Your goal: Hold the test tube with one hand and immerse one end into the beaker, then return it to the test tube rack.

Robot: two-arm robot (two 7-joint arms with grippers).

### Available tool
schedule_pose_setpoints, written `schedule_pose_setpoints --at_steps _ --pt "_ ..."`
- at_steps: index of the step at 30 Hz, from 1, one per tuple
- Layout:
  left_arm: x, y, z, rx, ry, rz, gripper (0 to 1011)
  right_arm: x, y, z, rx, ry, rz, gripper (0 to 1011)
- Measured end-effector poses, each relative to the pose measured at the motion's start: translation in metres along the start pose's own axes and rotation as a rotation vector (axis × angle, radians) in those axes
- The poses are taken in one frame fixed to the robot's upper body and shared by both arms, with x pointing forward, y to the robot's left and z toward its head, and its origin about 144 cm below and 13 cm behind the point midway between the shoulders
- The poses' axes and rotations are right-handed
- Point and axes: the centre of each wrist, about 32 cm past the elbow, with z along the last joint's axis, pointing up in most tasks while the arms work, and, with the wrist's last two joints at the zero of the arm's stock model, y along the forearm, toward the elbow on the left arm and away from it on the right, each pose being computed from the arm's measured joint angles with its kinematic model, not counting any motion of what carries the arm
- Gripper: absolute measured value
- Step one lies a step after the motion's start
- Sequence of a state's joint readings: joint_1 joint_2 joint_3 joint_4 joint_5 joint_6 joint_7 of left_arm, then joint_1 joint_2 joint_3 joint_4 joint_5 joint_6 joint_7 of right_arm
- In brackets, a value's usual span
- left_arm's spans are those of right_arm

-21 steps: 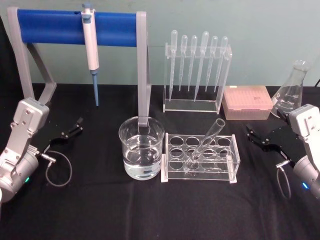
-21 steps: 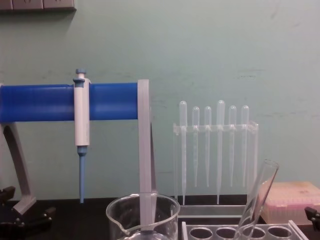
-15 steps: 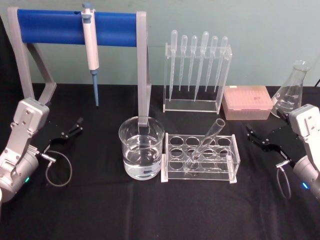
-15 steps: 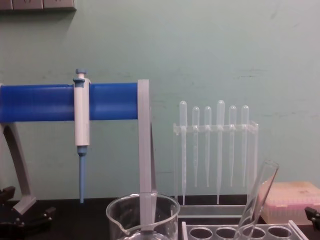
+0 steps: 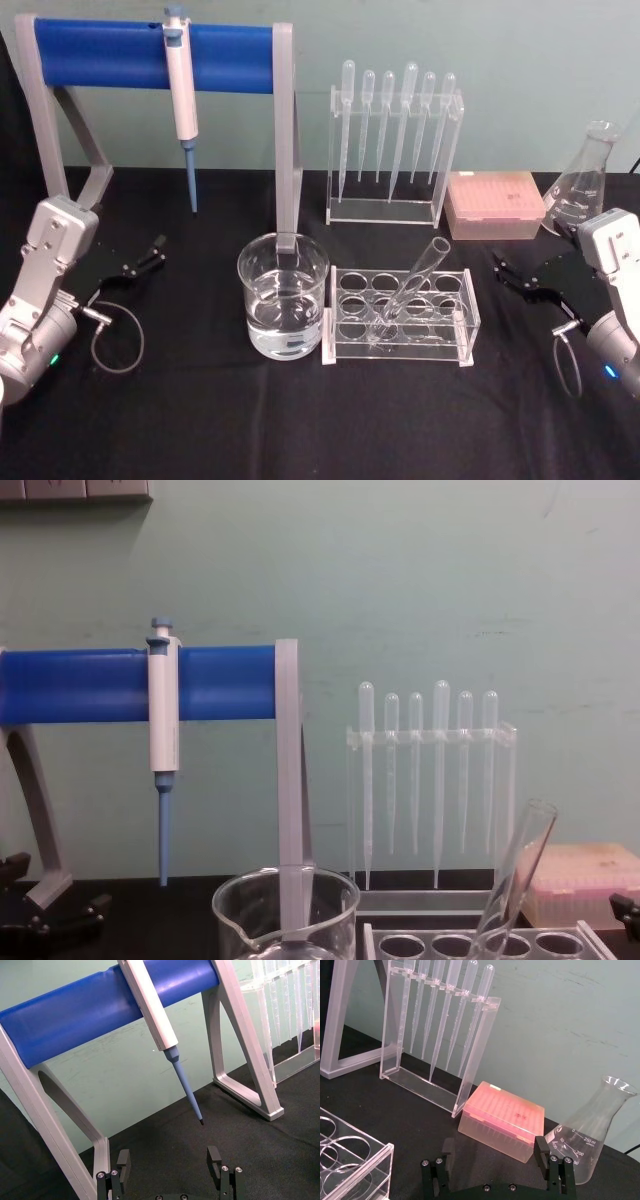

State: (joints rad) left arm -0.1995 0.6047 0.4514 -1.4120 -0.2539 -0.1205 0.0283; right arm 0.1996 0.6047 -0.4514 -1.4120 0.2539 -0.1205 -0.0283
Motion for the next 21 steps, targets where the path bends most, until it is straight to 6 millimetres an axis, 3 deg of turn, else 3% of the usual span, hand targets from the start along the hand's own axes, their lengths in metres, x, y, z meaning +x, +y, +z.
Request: schedule_pose_setpoints --at_steps 21 --pt "0.0 0.0 0.0 0.0 0.0 0.0 1000 0.0 0.0 0.0 0.0 0.0 0.0 1003"
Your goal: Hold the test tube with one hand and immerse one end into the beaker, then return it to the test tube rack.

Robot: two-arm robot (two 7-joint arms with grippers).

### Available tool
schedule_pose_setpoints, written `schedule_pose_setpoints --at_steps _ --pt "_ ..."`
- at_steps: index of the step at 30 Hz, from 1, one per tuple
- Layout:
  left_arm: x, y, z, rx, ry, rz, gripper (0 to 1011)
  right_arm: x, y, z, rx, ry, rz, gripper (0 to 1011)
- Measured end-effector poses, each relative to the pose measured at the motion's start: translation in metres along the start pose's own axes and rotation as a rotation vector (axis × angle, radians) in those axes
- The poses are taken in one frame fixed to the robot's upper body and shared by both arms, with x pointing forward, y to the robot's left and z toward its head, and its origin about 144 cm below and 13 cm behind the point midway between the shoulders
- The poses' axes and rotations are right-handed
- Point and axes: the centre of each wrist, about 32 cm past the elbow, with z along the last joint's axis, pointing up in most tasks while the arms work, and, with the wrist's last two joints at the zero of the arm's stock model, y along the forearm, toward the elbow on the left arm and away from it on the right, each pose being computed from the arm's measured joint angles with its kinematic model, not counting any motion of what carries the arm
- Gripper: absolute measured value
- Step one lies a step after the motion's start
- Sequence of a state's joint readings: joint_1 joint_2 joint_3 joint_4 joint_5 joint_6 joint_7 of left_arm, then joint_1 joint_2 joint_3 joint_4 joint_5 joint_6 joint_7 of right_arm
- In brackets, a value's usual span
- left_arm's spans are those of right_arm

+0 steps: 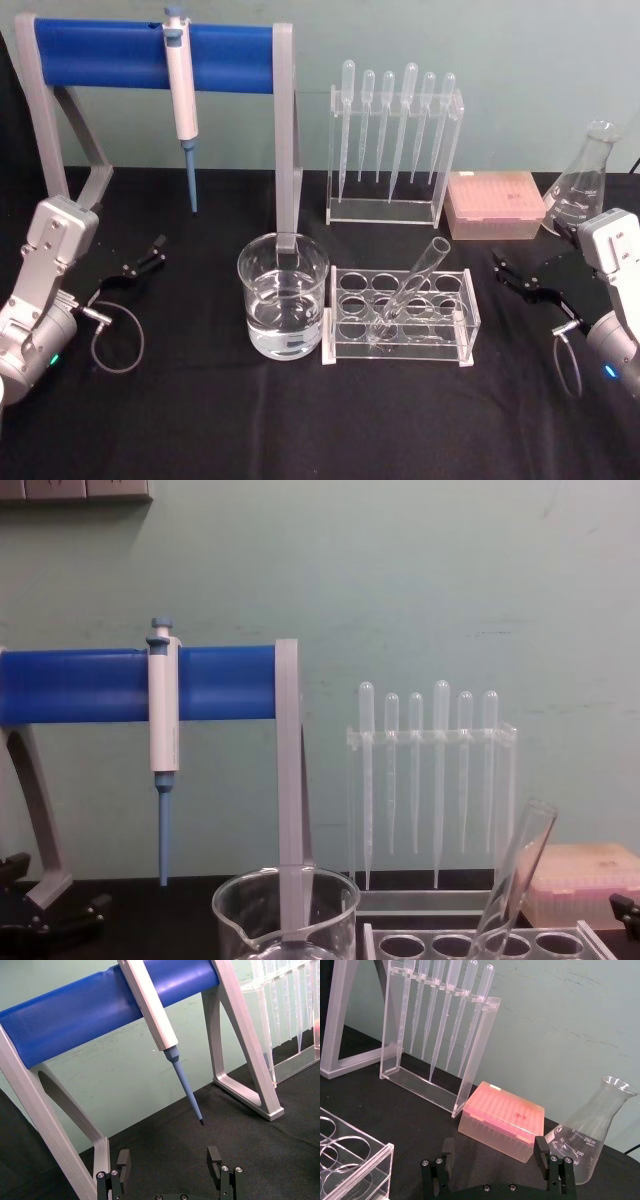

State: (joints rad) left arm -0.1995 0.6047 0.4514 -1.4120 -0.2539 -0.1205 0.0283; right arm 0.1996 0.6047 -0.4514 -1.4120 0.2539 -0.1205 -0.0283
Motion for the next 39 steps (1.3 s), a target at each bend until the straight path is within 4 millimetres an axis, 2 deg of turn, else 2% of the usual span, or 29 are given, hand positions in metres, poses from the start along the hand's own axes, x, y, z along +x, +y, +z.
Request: schedule_pose_setpoints --at_steps 39 --pt "0.0 0.0 0.0 0.0 0.0 0.0 1000 0.0 0.0 0.0 0.0 0.0 0.0 1003"
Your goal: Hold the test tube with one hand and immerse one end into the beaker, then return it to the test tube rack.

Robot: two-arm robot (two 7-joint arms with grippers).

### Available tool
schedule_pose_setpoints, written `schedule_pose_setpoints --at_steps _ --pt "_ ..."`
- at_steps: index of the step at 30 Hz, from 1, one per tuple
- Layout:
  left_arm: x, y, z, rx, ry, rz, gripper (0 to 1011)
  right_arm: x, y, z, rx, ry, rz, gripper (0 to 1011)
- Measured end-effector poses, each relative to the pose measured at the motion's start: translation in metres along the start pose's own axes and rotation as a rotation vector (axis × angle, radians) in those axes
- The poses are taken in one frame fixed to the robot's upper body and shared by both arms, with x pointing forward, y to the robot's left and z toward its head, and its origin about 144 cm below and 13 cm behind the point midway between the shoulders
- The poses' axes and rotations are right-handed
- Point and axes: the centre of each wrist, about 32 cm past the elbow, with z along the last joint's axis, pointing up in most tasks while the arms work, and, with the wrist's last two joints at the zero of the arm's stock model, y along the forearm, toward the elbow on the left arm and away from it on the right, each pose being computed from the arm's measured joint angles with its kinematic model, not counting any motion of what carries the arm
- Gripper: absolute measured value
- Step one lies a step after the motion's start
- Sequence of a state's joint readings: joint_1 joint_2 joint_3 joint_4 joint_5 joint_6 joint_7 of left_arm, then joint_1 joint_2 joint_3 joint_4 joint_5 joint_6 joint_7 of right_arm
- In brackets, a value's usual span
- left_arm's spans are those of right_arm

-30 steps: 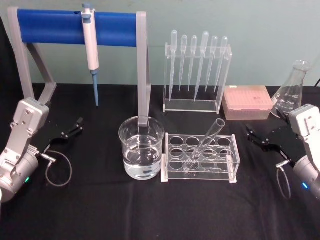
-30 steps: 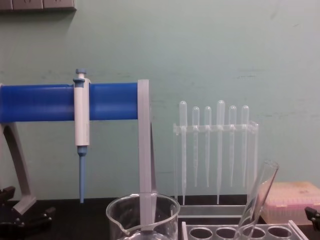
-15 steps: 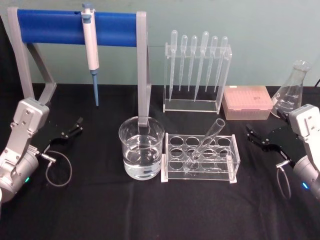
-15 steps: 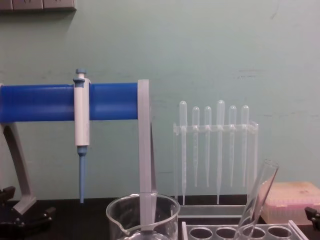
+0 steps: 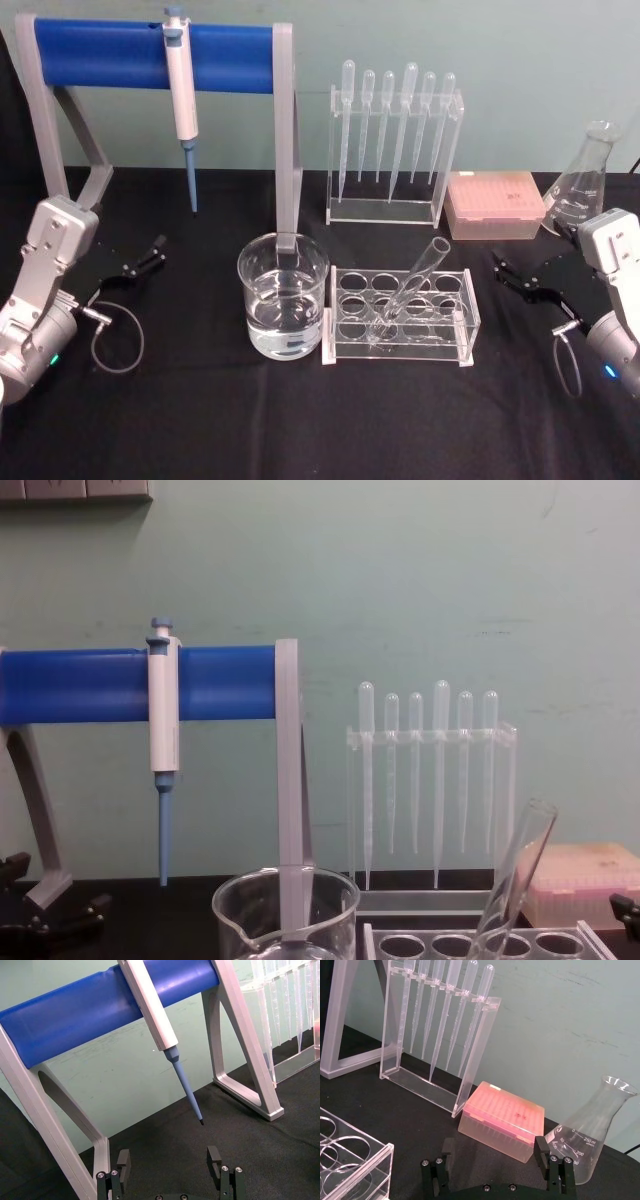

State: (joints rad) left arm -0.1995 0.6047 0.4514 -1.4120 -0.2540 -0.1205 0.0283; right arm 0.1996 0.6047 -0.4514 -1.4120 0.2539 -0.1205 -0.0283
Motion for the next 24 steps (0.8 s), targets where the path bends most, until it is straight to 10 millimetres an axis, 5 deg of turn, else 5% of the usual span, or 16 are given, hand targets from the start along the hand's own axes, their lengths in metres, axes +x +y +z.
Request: schedule_pose_setpoints --at_steps 24 --pt "0.0 0.0 0.0 0.0 0.0 0.0 1000 0.0 0.0 0.0 0.0 0.0 0.0 1003"
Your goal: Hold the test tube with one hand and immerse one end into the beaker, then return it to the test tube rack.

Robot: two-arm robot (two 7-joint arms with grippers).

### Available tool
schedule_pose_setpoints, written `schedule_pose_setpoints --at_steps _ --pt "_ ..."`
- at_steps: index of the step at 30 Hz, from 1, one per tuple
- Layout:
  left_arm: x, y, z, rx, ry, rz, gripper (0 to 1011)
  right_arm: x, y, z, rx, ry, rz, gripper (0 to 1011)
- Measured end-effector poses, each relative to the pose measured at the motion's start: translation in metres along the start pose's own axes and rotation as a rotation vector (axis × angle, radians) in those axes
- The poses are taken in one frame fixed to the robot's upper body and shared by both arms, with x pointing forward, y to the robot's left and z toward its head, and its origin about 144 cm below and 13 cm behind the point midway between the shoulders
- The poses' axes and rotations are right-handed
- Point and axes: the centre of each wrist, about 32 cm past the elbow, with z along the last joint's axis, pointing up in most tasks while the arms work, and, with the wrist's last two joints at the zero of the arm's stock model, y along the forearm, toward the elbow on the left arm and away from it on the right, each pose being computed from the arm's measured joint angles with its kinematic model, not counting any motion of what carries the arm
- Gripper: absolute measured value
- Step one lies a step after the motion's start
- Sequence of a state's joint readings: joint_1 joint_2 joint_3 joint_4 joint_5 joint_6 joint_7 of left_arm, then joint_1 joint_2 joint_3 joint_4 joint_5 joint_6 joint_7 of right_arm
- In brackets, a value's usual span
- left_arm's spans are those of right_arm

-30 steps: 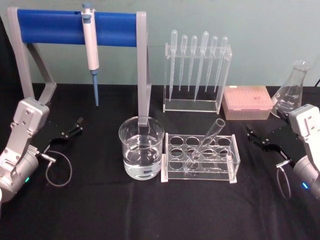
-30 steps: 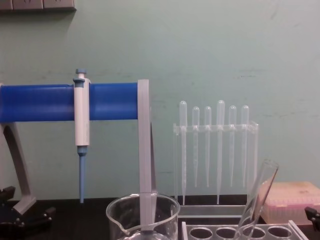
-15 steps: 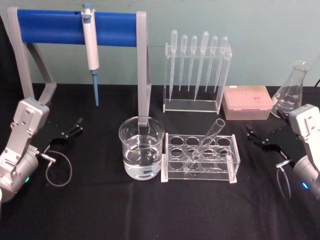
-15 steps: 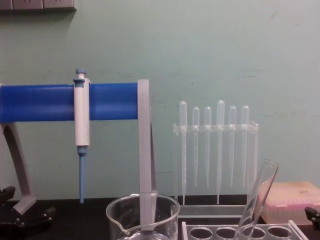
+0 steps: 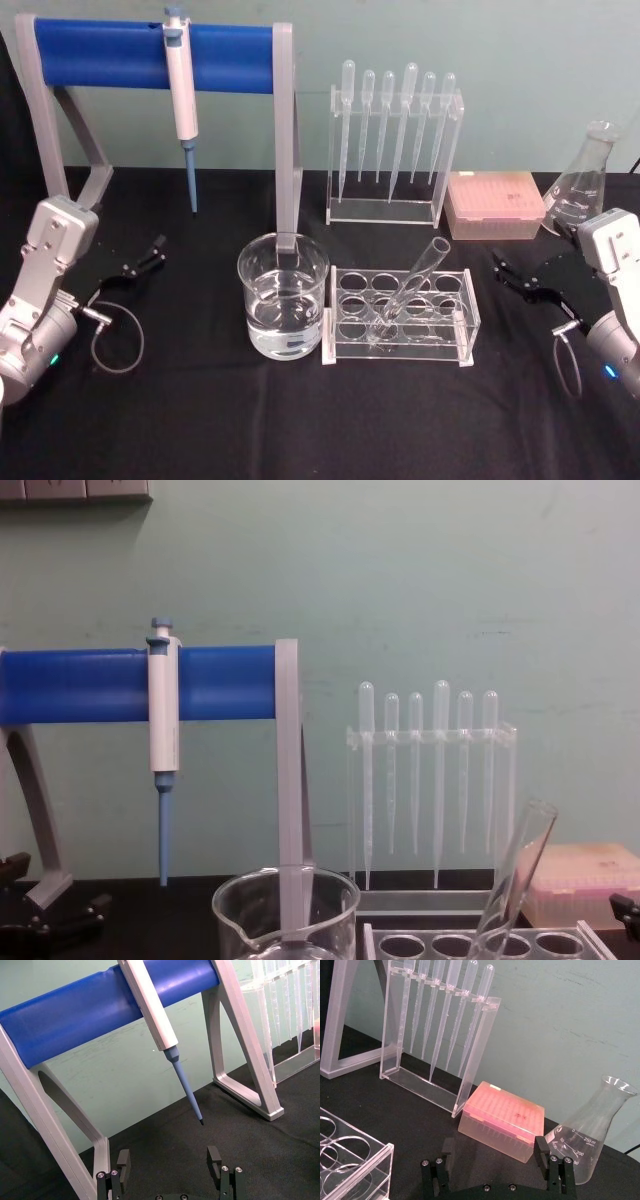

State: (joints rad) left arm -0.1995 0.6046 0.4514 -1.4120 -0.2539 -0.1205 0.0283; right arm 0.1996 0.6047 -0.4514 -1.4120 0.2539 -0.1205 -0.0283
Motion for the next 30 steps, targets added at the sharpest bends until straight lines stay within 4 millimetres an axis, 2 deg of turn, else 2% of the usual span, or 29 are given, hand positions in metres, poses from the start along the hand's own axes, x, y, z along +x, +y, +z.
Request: schedule_pose_setpoints --at_steps 16,25,27,30 --pt "0.0 0.0 0.0 0.0 0.0 0.0 1000 0.0 0.0 0.0 0.0 0.0 0.0 1003" --pt "0.0 0.0 0.0 0.0 0.0 0.0 1000 -0.007 -0.035 0.016 0.009 -0.001 0.018 1003" --pt "0.0 0.0 0.0 0.0 0.0 0.0 1000 -0.013 -0.051 0.027 0.001 0.006 0.043 1003" --pt "0.0 0.0 0.0 0.0 0.0 0.0 1000 -0.018 -0.063 0.035 -0.003 0.026 0.08 1003"
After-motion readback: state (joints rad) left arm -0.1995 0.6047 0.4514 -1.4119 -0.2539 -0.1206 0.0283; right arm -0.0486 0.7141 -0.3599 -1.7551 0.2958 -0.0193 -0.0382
